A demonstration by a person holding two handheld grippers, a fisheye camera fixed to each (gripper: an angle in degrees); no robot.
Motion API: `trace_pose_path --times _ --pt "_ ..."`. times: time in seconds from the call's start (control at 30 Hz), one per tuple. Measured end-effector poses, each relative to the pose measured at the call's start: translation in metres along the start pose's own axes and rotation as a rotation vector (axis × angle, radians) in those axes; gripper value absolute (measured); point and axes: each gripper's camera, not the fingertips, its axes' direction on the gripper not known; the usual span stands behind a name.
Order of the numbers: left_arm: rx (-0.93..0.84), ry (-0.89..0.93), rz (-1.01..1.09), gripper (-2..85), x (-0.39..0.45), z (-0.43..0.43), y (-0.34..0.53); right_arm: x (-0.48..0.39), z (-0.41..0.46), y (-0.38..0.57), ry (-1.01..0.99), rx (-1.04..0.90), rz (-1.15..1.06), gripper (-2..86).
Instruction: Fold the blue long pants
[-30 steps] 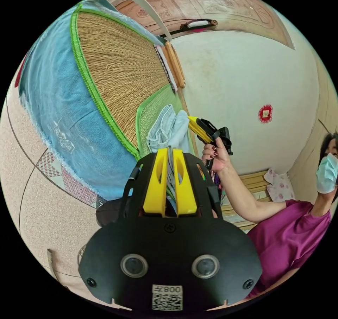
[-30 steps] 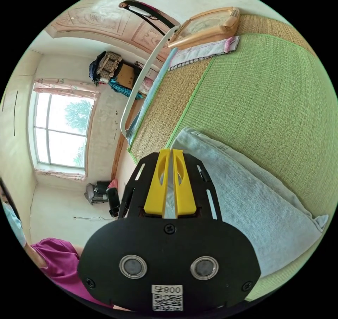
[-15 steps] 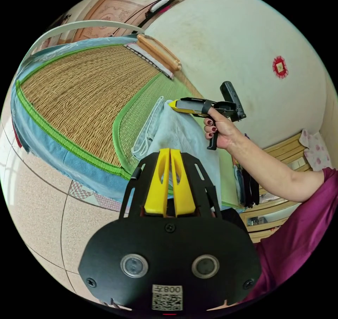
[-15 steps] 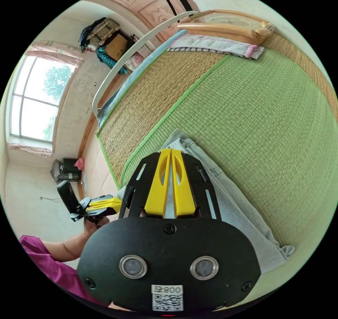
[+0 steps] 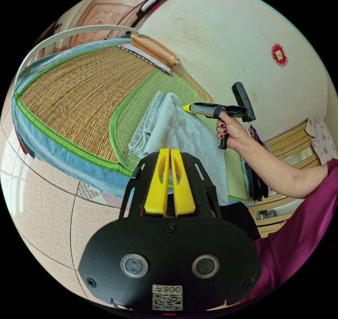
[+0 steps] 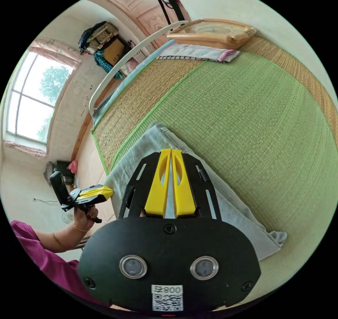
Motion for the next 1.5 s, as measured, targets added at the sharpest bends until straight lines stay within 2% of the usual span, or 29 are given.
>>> trace_pose_path --times 0.07,0.27,0.33,0.43,0.6,0.73,0.83,0.97,1.17,1.27,1.4,1.5 --pt "-0.009 -0.001 -0.013 0.1 0.009 -0.001 -0.002 0.009 -0.007 0.002 -0.063 0.020 0.037 0.1" --pt "-0.046 -0.002 0.039 0.1 0.042 0.008 0.001 0.011 -0.064 0.050 0.007 0.136 -0.001 0.0" --pt "-0.098 -0.036 0.024 0.1 0.039 0.024 0.003 0.028 -0.077 0.078 0.043 0.145 0.042 0.0" --pt "-0.084 0.000 -0.006 0.1 0.039 0.028 0.004 0.067 -0.093 0.127 0.094 0.136 0.171 0.0" --pt "-0.119 -0.001 0.058 0.1 0.065 0.038 0.003 0.131 -0.092 0.188 0.137 0.107 0.396 0.0" --pt "-0.145 0.030 0.005 0.1 0.060 0.053 0.003 0.160 -0.072 0.196 0.053 0.066 0.467 0.0" --pt "-0.146 -0.003 0.024 0.2 0.074 0.049 0.003 0.150 -0.079 0.195 0.098 0.064 0.414 0.0" --pt "-0.179 0.003 0.059 0.2 0.090 0.058 0.011 0.114 -0.091 0.223 -0.025 0.086 0.289 0.0" --pt "-0.184 0.002 0.008 0.2 0.088 0.074 0.017 0.051 -0.040 0.291 -0.235 -0.110 0.162 0.0" --pt "-0.194 -0.006 0.017 0.1 0.091 0.074 0.015 0.045 -0.014 0.310 -0.144 -0.166 0.154 0.0" --pt "-0.159 -0.036 0.044 0.1 0.098 0.061 0.010 0.063 -0.004 0.314 -0.221 -0.171 0.231 0.0" --pt "-0.136 -0.038 0.037 0.1 0.095 0.054 0.001 0.056 -0.017 0.313 -0.167 -0.132 0.183 0.0"
